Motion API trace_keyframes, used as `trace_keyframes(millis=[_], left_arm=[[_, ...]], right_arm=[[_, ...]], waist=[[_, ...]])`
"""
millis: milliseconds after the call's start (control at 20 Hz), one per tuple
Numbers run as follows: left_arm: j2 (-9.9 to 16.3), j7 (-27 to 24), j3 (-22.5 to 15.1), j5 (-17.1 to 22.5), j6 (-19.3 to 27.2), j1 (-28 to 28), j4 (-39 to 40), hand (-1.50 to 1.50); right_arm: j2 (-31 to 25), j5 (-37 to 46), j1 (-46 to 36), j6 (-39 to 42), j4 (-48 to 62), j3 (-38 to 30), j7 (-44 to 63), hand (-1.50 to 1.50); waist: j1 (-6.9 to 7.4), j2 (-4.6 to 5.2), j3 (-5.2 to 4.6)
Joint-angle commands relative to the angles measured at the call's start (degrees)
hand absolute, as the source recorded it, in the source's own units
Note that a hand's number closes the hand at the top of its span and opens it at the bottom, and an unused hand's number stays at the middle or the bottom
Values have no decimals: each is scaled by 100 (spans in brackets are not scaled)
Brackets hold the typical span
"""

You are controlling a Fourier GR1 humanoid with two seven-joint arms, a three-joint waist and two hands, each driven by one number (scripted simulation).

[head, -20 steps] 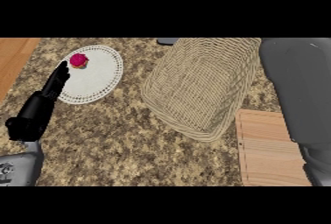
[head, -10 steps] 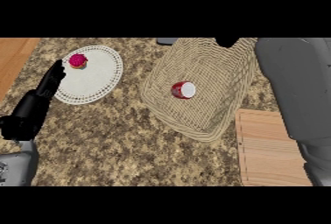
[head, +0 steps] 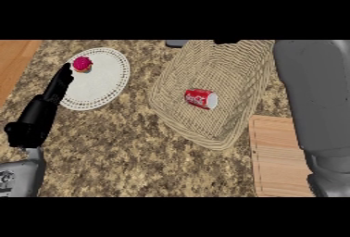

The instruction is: Pick the can from the cutting board and place it in the basket

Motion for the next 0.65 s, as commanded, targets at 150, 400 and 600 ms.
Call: trace_keyframes(millis=[150,400,600], left_arm=[[-129,-126,-122,-209,179,-18,109,0],[172,-45,182,113,-124,225,-199,0],[20,-229,125,-27,48,258,54,0]], right_arm=[[-194,307,-59,-1700,-289,-917,99,-150],[-712,157,560,-2019,-583,-1539,-180,-150],[-1206,-123,1126,-2034,-1168,-2105,-368,-150]], waist=[[-44,7,1],[-9,-16,4],[-95,-14,4]])
